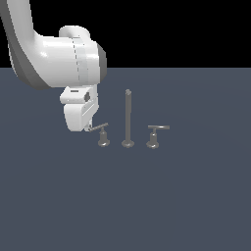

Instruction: Turn on the faucet by rotating a designated handle.

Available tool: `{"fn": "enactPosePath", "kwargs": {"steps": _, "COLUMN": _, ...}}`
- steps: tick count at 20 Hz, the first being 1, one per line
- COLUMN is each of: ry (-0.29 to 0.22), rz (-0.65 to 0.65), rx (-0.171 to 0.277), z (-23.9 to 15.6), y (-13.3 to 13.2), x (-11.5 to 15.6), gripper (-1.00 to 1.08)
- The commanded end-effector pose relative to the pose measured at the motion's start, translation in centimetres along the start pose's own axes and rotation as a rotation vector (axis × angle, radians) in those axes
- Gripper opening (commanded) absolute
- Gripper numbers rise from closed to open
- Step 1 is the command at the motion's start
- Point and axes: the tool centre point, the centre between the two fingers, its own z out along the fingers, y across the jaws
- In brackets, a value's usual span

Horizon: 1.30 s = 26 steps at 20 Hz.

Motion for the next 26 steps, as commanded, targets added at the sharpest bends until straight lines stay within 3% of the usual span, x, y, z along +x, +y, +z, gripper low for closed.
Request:
{"fn": "enactPosePath", "kwargs": {"steps": 1, "ry": 0.009, "rz": 0.004, "rx": -0.012, "z": -0.1, "y": 1.3, "x": 0.7, "gripper": -1.00}}
{"fn": "enactPosePath", "kwargs": {"steps": 3, "ry": 0.002, "rz": -0.002, "rx": -0.005, "z": 0.0, "y": 0.8, "x": 0.0, "gripper": -1.00}}
{"fn": "enactPosePath", "kwargs": {"steps": 15, "ry": 0.009, "rz": 0.003, "rx": -0.013, "z": -0.1, "y": 3.4, "x": 4.0, "gripper": -1.00}}
{"fn": "enactPosePath", "kwargs": {"steps": 16, "ry": 0.009, "rz": 0.003, "rx": -0.013, "z": -0.1, "y": 3.4, "x": 4.0, "gripper": -1.00}}
{"fn": "enactPosePath", "kwargs": {"steps": 17, "ry": -0.002, "rz": -0.020, "rx": -0.007, "z": -0.1, "y": 3.3, "x": 2.2, "gripper": -1.00}}
{"fn": "enactPosePath", "kwargs": {"steps": 26, "ry": 0.009, "rz": 0.003, "rx": -0.013, "z": -0.1, "y": 2.4, "x": 7.9, "gripper": -1.00}}
